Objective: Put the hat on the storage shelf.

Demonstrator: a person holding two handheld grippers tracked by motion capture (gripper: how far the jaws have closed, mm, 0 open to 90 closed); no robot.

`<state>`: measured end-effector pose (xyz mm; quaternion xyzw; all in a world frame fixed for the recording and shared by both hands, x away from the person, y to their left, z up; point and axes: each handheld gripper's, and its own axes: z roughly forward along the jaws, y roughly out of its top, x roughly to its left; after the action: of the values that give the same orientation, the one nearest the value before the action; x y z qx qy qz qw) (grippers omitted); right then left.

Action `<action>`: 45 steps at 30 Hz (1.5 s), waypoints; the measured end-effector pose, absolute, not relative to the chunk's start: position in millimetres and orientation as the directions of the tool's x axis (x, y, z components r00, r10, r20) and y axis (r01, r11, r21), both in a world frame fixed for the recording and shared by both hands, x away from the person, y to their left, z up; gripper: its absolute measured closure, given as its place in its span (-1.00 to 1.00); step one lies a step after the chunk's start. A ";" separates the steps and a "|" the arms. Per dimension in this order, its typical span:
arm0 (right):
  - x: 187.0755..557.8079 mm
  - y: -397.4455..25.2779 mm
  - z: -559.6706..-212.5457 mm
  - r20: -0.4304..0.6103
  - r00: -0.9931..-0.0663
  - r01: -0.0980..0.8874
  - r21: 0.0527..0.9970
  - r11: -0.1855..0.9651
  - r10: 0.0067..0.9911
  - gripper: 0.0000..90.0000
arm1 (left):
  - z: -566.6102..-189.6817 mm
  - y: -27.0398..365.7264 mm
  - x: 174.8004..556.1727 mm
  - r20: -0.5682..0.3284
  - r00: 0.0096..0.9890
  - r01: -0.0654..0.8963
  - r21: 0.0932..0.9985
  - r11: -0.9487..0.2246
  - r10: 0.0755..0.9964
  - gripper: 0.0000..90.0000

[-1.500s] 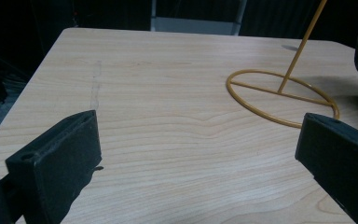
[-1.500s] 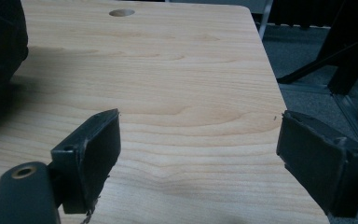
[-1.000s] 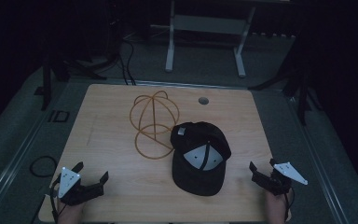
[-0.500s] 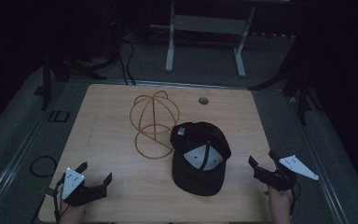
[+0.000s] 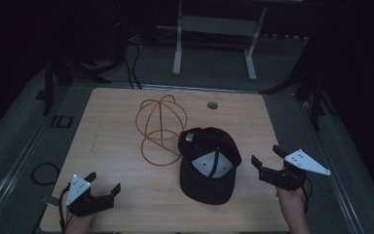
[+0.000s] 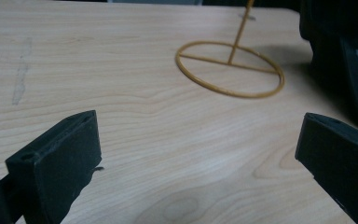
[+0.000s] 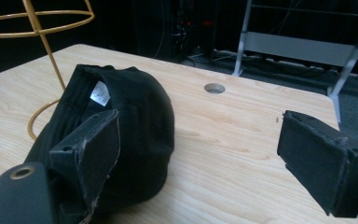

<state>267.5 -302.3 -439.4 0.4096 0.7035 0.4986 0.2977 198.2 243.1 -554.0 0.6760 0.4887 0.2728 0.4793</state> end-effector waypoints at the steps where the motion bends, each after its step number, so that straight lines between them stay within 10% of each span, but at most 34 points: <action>1: 269.1 -298.2 -437.7 -0.029 -0.484 0.279 0.942 0.185 0.875 -0.72 | -553.9 241.1 197.8 -0.084 0.381 0.398 0.914 -0.081 0.921 -0.99; 27: 326.7 -218.7 -450.3 -0.087 -0.558 0.374 0.861 0.344 0.825 -0.48 | -552.1 228.6 194.7 -0.038 0.454 0.390 0.907 -0.160 0.890 -0.98; 37: 337.9 -209.5 -472.4 -0.118 -0.480 0.451 0.817 0.360 0.869 0.00 | -552.2 229.6 194.5 -0.049 0.454 0.391 0.908 -0.150 0.890 -0.93; 45: 340.7 -204.1 -476.5 -0.166 -0.422 0.461 0.808 0.368 0.891 0.79 | -552.6 229.2 194.8 -0.052 0.463 0.398 0.904 -0.155 0.885 -0.93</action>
<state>340.7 -204.1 -476.5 0.4404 0.7675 0.3491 0.3083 194.8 229.2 -552.6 0.7146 0.4489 0.2589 0.4698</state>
